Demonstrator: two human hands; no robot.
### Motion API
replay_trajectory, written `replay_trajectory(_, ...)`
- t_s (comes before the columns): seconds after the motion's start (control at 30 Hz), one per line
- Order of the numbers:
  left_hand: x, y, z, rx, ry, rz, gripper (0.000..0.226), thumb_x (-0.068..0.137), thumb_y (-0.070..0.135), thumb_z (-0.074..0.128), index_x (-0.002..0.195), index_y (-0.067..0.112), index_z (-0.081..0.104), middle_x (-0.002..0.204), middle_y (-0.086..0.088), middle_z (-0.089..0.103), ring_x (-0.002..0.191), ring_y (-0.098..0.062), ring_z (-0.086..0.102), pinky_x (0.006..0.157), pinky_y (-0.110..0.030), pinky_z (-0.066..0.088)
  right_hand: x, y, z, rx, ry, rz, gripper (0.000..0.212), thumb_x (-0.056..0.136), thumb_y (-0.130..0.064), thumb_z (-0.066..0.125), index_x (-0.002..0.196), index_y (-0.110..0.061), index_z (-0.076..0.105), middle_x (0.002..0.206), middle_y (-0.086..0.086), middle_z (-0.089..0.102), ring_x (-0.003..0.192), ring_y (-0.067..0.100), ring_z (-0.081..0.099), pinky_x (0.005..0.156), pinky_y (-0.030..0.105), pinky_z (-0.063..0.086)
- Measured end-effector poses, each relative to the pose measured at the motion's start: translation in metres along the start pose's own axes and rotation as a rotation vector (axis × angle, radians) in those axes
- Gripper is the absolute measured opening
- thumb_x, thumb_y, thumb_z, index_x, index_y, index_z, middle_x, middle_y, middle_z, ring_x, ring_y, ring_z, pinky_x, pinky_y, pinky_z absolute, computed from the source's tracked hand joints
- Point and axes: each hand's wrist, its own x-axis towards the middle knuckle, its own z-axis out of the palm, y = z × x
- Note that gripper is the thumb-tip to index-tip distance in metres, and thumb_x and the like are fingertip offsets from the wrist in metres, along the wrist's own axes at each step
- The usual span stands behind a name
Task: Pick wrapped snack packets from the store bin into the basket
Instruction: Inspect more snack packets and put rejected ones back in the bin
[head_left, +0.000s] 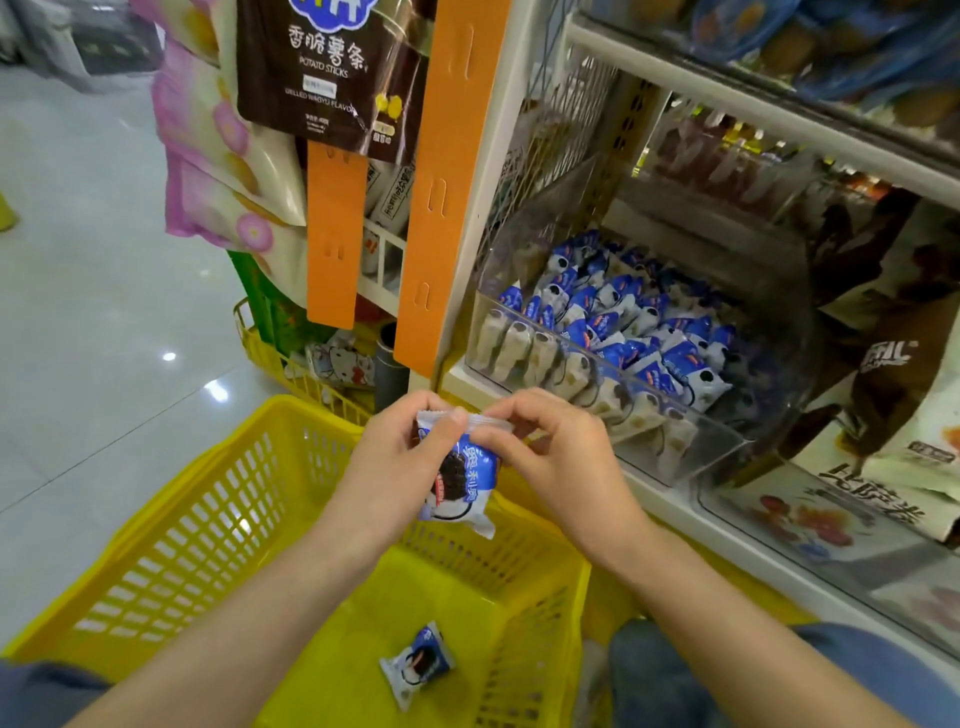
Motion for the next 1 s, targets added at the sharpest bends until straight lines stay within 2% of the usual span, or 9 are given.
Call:
replay_trajectory(0.1,-0.002,0.0,0.001,-0.052,-0.041,-0.07,0.02,0.091,0.019,0.054,0.073,0.012,0.056,0.058,0.003,0.058,0.052,-0.002,0.057,0.045,-0.012,0.042,-0.003,0.003,-0.005,-0.349,0.058,-0.262,0.011,0.084,-0.025,0.065,0.084,-0.014,0.068,0.078,-0.006,0.06,0.076,0.008,0.055,0.066,0.023,0.047)
replay_trajectory(0.17,-0.002,0.0,0.001,-0.079,-0.074,-0.104,0.017,0.091,0.023,0.054,0.078,0.012,0.059,0.064,0.0,0.063,0.058,-0.005,0.061,0.048,-0.014,0.045,-0.005,0.003,-0.006,-0.382,0.078,-0.299,0.012,0.085,-0.026,0.063,0.083,-0.015,0.068,0.077,-0.005,0.06,0.074,0.008,0.053,0.064,0.019,0.044)
replay_trajectory(0.27,-0.001,0.0,-0.002,-0.074,-0.119,-0.158,0.013,0.086,0.026,0.061,0.094,0.016,0.062,0.082,0.002,0.072,0.073,-0.01,0.069,0.059,-0.019,0.053,-0.003,0.003,-0.005,-0.169,0.143,-0.126,0.006,0.086,-0.018,0.064,0.08,-0.019,0.065,0.077,-0.006,0.061,0.071,0.005,0.054,0.063,0.01,0.041)
replay_trajectory(0.4,0.0,0.0,-0.004,-0.111,-0.024,-0.178,0.031,0.078,0.011,0.071,0.106,0.015,0.058,0.088,0.001,0.073,0.073,-0.008,0.069,0.057,-0.018,0.053,0.008,0.006,-0.011,0.199,0.211,0.245,0.018,0.091,-0.011,0.054,0.077,-0.021,0.054,0.077,0.004,0.063,0.062,0.007,0.062,0.055,0.017,0.053)
replay_trajectory(0.57,0.006,-0.002,-0.013,-0.08,0.136,-0.085,0.013,0.081,0.014,0.067,0.094,0.013,0.067,0.085,0.0,0.073,0.07,-0.006,0.067,0.06,-0.016,0.054,0.006,0.012,-0.011,0.311,-0.095,0.511,0.014,0.088,0.001,0.056,0.097,-0.006,0.048,0.09,0.029,0.065,0.073,0.025,0.065,0.07,0.034,0.056)
replay_trajectory(0.63,0.006,-0.003,-0.015,-0.066,0.154,-0.058,0.003,0.083,0.013,0.065,0.085,0.013,0.067,0.08,0.0,0.073,0.069,-0.004,0.066,0.061,-0.016,0.054,0.001,0.013,-0.007,0.257,-0.252,0.537,0.028,0.084,0.001,0.061,0.109,-0.002,0.048,0.086,0.018,0.068,0.074,0.022,0.066,0.074,0.035,0.055)
replay_trajectory(0.73,0.003,-0.004,-0.014,-0.008,0.129,-0.016,0.008,0.085,0.014,0.064,0.076,0.015,0.065,0.074,0.003,0.071,0.067,-0.001,0.064,0.063,-0.015,0.052,-0.003,0.012,-0.003,0.088,-0.377,0.494,0.041,0.079,-0.009,0.07,0.114,-0.013,0.049,0.106,0.004,0.065,0.091,0.013,0.064,0.087,0.035,0.053)
replay_trajectory(0.83,0.0,-0.001,-0.014,0.073,0.132,0.07,0.015,0.084,0.011,0.063,0.071,0.018,0.061,0.072,0.004,0.069,0.068,-0.001,0.063,0.061,-0.011,0.047,-0.006,0.01,-0.002,-0.113,-0.281,0.323,0.057,0.078,-0.028,0.072,0.127,-0.024,0.042,0.127,-0.011,0.05,0.115,0.003,0.048,0.1,0.023,0.04)
replay_trajectory(1.0,-0.005,-0.002,-0.01,0.257,0.032,0.204,0.013,0.085,0.016,0.062,0.074,0.023,0.06,0.074,0.007,0.064,0.07,-0.005,0.059,0.062,-0.02,0.044,-0.005,-0.003,0.0,0.094,-0.086,0.098,0.015,0.085,-0.027,0.064,0.099,-0.028,0.061,0.091,-0.014,0.065,0.085,-0.001,0.061,0.077,0.017,0.05)
